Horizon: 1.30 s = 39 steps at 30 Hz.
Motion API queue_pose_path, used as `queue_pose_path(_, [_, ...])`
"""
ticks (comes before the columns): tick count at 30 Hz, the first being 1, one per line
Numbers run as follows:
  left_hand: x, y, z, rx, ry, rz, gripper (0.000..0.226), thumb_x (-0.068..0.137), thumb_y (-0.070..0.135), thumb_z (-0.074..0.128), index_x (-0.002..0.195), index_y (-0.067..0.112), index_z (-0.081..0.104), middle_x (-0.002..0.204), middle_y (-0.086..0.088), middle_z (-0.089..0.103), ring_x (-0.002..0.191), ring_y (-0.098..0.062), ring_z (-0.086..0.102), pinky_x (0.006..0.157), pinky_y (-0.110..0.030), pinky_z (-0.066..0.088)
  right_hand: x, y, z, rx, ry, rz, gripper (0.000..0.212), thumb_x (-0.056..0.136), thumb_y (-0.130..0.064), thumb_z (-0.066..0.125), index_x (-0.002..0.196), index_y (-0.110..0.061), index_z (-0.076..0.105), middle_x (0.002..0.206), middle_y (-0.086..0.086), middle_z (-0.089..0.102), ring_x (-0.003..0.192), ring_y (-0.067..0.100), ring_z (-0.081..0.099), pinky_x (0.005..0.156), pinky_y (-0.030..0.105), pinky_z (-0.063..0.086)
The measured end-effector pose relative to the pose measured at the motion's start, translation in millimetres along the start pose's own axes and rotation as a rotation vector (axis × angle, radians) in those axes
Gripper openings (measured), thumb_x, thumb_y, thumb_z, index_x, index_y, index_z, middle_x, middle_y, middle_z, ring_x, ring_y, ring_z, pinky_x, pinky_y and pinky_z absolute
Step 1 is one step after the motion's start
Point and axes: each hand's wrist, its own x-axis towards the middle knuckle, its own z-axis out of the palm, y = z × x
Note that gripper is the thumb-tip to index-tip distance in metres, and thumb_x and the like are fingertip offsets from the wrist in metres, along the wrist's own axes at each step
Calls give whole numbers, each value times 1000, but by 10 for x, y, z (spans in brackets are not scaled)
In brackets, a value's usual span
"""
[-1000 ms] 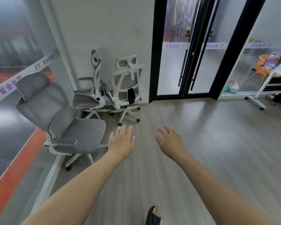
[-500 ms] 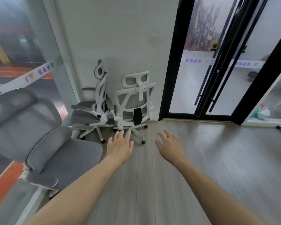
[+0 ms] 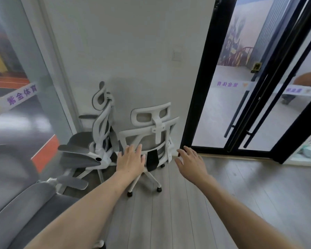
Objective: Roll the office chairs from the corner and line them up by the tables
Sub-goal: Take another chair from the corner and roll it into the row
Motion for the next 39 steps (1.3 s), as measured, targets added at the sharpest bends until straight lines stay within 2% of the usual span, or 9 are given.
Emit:
queue_pose_path(10, [1683,75,302,27,-76,-80,58,108,48,30,160,24,25,161,-6,35,148,-29,33,118,-52,30,1972,408,367,18,-67,-63,48,107,-47,39,150,-26,43,160,3,38,148,24,34,115,46,35])
queue_pose_path(13, [2135,130,422,23,-122,-137,61,108,50,28,163,26,17,168,-7,24,153,-30,24,120,-55,26,2554,576,490,20,-99,-104,48,107,-48,39,150,-27,43,160,4,38,148,26,34,115,47,34])
queue_pose_path(16, [2561,145,552,19,-184,-219,63,108,52,25,165,31,8,173,-6,7,159,-31,9,123,-60,20,3092,732,598,23,-169,-127,53,107,-50,36,156,-31,35,167,6,28,154,27,26,119,49,29])
queue_pose_path(19, [2925,150,673,23,-244,-290,65,107,55,23,165,37,0,174,-5,-7,159,-34,4,122,-66,14,3593,871,709,-11,-235,-165,57,108,-53,33,160,-32,26,172,7,16,158,27,13,122,51,24])
queue_pose_path(23, [3145,140,943,-1,-319,-396,66,104,62,21,162,46,-4,174,-2,-12,160,-32,-6,120,-71,6,4084,1007,940,-55,-373,-221,62,108,-55,29,164,-38,8,174,6,-5,160,27,-8,126,52,11])
queue_pose_path(27, [3134,208,1152,-4,-288,-454,70,101,68,23,161,48,-8,172,1,-18,158,-30,-18,121,-71,1,4337,1108,1219,-92,-463,-272,62,106,-56,22,162,-46,-3,172,2,-18,157,25,-21,127,56,-1])
queue_pose_path(30, [3176,230,1116,-28,-267,-492,69,101,69,23,160,50,-7,172,3,-18,159,-27,-17,120,-70,0,4352,1185,1379,-84,-427,-299,61,105,-61,12,161,-48,-9,168,0,-28,154,23,-29,126,58,-7])
queue_pose_path(39, [2919,498,1131,-20,-290,-541,67,101,68,25,159,52,-6,173,3,-15,159,-29,-15,118,-73,1,4073,1381,1395,-63,-406,-327,62,102,-67,10,161,-51,-5,169,-4,-26,154,20,-29,123,60,-12])
